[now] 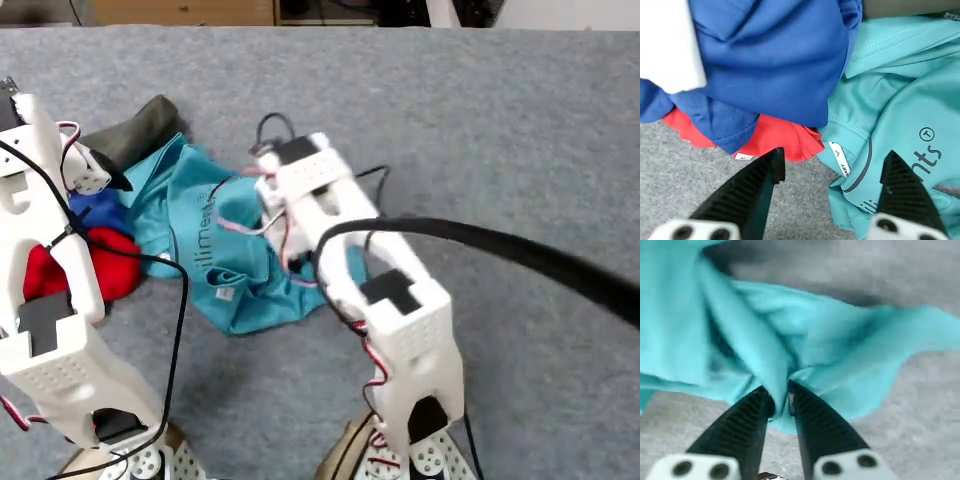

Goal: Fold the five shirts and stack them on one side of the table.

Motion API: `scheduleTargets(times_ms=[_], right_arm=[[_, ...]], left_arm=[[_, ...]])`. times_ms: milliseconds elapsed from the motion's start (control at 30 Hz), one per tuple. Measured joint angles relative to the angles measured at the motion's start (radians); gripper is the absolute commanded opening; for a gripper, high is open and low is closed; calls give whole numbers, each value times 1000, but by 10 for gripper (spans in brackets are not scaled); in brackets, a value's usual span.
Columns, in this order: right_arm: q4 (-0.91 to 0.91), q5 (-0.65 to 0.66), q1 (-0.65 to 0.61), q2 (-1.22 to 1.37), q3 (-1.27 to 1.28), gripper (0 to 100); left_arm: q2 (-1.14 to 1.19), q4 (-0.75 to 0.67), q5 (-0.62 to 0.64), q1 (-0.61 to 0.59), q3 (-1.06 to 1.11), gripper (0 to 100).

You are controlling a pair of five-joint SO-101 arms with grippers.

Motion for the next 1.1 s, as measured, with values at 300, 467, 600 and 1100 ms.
scheduleTargets(times_ms=[300,467,600,1100], right_arm=[[63,57,304,0,-192,5],[63,143,465,0,-204,5],[64,241,585,0,-204,5],[68,419,654,14,-170,314]], left_arm=[[0,0,0,0,0,303],[0,0,0,0,0,303],[0,0,0,0,0,303],[-213,0,-29,95,0,324]])
